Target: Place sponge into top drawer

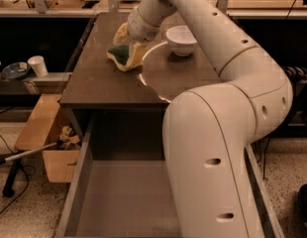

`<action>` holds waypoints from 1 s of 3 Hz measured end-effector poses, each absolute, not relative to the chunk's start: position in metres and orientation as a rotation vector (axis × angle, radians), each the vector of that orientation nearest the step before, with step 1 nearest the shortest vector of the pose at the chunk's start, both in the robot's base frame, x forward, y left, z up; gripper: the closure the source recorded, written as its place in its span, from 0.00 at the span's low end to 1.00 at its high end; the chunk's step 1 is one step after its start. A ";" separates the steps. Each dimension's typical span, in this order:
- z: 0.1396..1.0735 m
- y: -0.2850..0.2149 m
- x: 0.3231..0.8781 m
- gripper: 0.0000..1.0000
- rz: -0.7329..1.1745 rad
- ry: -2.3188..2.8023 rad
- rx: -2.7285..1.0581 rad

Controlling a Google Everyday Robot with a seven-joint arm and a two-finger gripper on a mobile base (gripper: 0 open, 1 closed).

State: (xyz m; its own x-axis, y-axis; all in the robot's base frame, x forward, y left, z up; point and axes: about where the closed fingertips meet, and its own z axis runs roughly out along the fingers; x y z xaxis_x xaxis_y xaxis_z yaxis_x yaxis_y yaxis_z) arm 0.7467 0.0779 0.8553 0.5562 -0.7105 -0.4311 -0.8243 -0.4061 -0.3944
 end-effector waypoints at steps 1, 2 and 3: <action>0.855 0.078 0.747 0.63 0.261 1.229 -2.221; 0.855 0.078 0.747 0.86 0.261 1.229 -2.221; 0.855 0.078 0.747 1.00 0.261 1.229 -2.221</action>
Offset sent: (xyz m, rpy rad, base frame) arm 0.0000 0.0000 0.0000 0.0000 0.0000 0.0000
